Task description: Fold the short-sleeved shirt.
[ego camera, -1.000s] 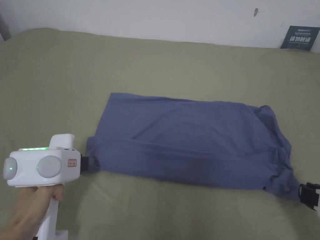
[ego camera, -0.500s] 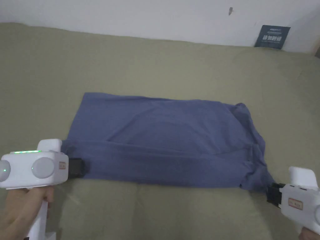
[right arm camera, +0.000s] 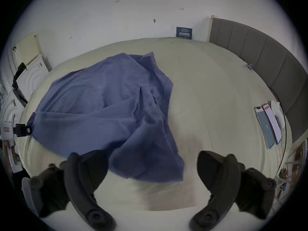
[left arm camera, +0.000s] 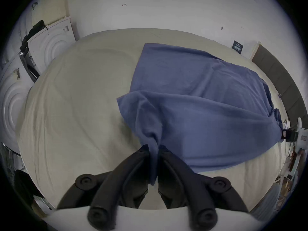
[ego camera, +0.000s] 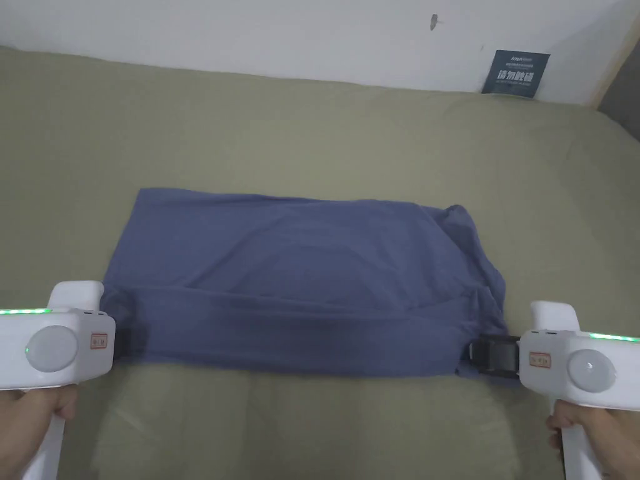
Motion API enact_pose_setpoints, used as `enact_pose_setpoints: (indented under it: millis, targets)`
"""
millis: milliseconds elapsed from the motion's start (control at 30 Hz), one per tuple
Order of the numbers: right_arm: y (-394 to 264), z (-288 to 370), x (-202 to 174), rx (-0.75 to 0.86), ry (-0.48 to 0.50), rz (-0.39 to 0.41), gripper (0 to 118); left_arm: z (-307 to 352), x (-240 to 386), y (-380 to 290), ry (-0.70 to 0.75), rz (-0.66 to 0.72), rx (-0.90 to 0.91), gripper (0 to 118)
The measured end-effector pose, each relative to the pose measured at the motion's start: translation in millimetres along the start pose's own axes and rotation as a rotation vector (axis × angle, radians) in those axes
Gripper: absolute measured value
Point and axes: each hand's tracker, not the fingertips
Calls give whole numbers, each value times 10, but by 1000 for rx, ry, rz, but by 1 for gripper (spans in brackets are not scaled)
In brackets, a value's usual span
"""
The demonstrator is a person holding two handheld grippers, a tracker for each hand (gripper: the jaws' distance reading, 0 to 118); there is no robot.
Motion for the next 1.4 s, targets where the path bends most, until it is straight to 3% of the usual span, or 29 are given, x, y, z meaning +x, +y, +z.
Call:
enact_pose_setpoints:
  millis: [33,67,133,167,200,233,533,1033,1400]
  targets:
    - [46,-63,4,-25,-6,12,108,-9,-23,0,-6,15,0,10]
    - [14,-115,-29,-49,-8,32,98,-12,-41,-6,-12,29,0,10]
    - [48,-148,-16,-61,4,67,56,-18,-69,-10,-26,55,-3,10]
    - [26,-130,-17,-53,37,72,52,-9,-79,3,-33,70,-3,10]
    - [-15,-91,-43,-48,22,71,40,-10,-86,5,-37,75,-5,10]
    - [-2,-61,-37,-40,73,76,18,-8,-88,6,-40,73,-5,10]
    - [-69,189,21,-5,96,26,15,201,-70,50,-32,54,20,10]
    - [-656,742,34,10,133,35,15,653,-238,-441,-22,44,41,10]
    - [-818,664,25,-34,127,53,15,642,-283,-627,-31,67,18,10]
